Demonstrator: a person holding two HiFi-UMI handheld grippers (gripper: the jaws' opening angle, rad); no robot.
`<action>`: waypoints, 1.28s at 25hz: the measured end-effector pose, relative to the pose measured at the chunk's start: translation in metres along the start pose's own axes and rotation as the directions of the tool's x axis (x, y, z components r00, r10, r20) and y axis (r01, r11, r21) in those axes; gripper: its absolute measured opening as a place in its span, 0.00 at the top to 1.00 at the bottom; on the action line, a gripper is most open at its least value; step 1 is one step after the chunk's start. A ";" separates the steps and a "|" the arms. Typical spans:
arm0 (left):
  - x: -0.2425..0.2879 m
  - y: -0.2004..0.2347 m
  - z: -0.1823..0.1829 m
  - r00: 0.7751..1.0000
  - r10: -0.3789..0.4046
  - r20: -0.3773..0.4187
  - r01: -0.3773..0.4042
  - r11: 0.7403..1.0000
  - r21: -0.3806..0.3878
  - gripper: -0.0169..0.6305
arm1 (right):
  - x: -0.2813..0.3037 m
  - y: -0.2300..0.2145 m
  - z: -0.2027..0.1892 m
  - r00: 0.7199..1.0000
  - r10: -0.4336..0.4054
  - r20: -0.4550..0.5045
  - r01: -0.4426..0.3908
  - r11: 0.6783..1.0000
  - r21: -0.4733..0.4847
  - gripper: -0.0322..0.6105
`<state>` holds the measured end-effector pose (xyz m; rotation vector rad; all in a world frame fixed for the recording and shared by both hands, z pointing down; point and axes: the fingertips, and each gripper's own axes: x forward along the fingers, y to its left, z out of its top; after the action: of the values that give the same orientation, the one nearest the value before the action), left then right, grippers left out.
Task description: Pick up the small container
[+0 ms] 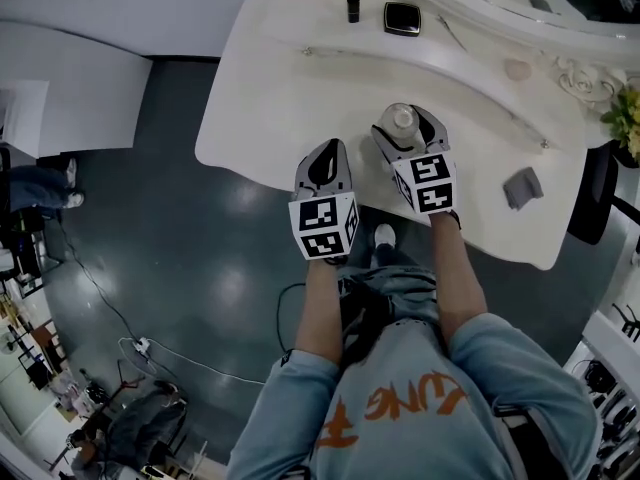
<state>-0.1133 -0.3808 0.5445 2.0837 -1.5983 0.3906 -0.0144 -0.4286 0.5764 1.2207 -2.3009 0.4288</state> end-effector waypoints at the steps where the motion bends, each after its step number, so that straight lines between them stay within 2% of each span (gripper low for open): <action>1: -0.001 -0.003 0.001 1.000 -0.002 0.008 0.002 1.000 0.001 0.94 | -0.006 0.000 0.004 1.000 0.005 0.014 -0.005 1.000 0.004 0.44; 5: -0.008 -0.021 0.011 0.999 -0.013 0.048 0.013 1.000 0.005 0.94 | -0.034 -0.001 0.018 0.997 0.023 0.069 -0.023 1.000 0.001 0.44; 12: -0.030 -0.060 0.037 0.989 -0.031 0.144 0.028 0.999 0.025 0.94 | -0.094 -0.017 0.046 0.986 0.007 0.168 -0.006 1.000 -0.006 0.44; 17: -0.049 -0.088 0.062 0.974 -0.048 0.221 0.036 0.998 0.057 0.94 | -0.141 -0.031 0.067 0.969 -0.019 0.247 0.021 1.000 -0.009 0.44; 22: -0.068 -0.113 0.091 0.950 -0.065 0.306 0.037 0.995 0.096 0.94 | -0.185 -0.049 0.087 0.942 -0.051 0.332 0.057 0.998 -0.009 0.44; 28: -0.093 -0.110 0.104 0.936 -0.003 0.351 -0.030 0.996 0.090 0.94 | -0.216 -0.066 0.084 0.935 -0.091 0.342 0.092 0.996 0.013 0.44; 32: -0.101 -0.114 0.107 0.935 -0.004 0.356 -0.038 0.993 0.110 0.94 | -0.224 -0.065 0.083 0.936 -0.088 0.340 0.094 0.996 0.000 0.44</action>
<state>-0.0386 -0.3319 0.3811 2.3324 -1.8352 0.1146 0.1230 -0.3528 0.3849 1.4840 -2.5111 0.1736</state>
